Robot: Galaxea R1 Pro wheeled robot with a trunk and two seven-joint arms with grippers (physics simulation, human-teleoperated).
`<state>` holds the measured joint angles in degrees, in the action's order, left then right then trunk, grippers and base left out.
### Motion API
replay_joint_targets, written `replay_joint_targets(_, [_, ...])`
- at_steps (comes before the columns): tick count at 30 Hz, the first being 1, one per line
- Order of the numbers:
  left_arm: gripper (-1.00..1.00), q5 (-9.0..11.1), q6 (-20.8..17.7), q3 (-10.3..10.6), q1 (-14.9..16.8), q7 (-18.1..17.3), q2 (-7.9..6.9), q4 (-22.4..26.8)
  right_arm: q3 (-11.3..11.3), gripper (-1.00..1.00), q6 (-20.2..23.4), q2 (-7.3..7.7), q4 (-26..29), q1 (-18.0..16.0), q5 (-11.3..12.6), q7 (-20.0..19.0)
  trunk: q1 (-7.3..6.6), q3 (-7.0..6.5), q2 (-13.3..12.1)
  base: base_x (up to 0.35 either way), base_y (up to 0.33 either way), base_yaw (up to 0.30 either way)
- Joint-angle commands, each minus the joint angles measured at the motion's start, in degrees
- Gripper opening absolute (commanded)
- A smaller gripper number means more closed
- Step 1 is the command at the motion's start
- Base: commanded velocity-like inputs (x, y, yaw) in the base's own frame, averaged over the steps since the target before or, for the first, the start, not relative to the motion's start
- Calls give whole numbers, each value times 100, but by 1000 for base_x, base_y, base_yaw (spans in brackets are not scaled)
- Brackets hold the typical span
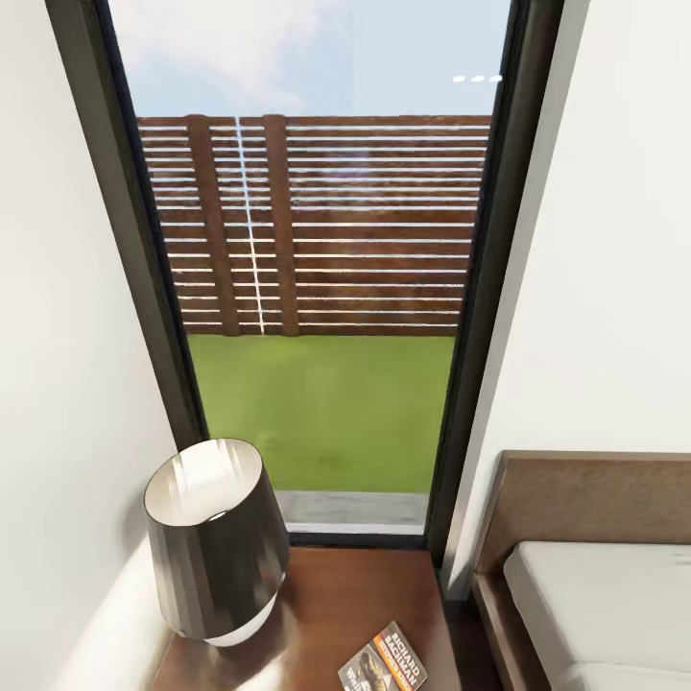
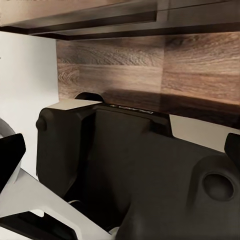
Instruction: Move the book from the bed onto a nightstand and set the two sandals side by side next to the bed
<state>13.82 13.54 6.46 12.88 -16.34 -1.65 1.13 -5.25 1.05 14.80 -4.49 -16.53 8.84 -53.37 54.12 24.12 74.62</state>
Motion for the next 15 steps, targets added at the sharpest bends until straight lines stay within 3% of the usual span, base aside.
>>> replay_joint_targets(1, [100,60,17,48,4,-21,-1,-7,-50,100,11,-1,-12,-8,57,-25,0,6,4,0,0,0])
replay_joint_targets(15, [100,66,15,41,4,-12,6,0,-48,100,1,-3,-14,-8,41,-25,0,6,4,0,0,0])
